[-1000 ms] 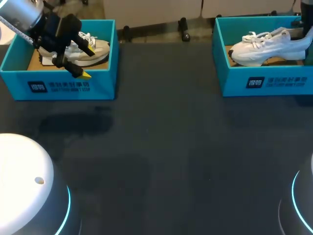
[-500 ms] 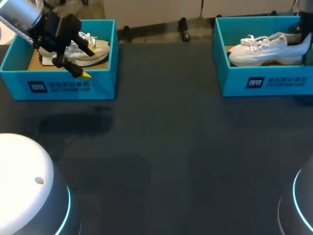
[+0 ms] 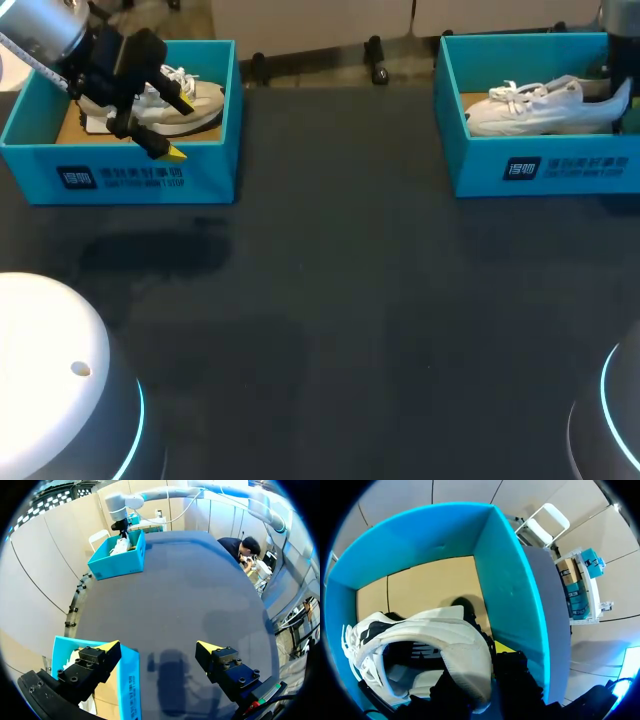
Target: Take the shoe out of the shoebox, open the shoe tongue, remove and reinsert the insole, then place the shoe into the shoebox
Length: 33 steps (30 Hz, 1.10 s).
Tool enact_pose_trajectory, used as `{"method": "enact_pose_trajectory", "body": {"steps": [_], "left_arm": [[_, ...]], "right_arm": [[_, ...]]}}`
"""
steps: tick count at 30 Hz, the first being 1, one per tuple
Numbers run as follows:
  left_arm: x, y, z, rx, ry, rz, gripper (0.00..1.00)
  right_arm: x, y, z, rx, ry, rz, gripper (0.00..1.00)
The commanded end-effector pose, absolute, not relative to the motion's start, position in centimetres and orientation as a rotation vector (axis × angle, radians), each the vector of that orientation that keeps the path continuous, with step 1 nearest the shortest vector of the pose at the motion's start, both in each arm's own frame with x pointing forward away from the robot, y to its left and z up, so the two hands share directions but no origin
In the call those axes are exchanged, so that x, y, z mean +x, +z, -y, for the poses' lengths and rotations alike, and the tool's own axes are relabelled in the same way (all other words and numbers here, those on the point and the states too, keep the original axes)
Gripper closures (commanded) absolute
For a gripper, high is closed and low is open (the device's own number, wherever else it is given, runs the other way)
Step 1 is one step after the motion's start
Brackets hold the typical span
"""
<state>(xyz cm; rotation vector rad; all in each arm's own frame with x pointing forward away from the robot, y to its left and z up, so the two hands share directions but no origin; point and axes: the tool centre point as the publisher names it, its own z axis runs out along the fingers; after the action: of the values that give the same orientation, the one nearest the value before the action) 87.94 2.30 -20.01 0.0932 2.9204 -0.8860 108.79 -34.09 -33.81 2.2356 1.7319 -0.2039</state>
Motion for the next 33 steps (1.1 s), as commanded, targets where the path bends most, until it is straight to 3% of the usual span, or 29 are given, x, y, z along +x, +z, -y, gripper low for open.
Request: {"method": "enact_pose_trajectory", "body": {"steps": [1, 33], "left_arm": [[87.8, -20.0, -2.3, 0.094, -0.882, -2.920, 0.00], [87.8, -20.0, -2.3, 0.094, -0.882, -2.920, 0.00]], "right_arm": [[109.1, -33.8, 34.1, 2.243, -0.207, -1.729, 1.00], [104.5, -31.2, 32.7, 2.251, -0.227, -1.683, 1.00]]}}
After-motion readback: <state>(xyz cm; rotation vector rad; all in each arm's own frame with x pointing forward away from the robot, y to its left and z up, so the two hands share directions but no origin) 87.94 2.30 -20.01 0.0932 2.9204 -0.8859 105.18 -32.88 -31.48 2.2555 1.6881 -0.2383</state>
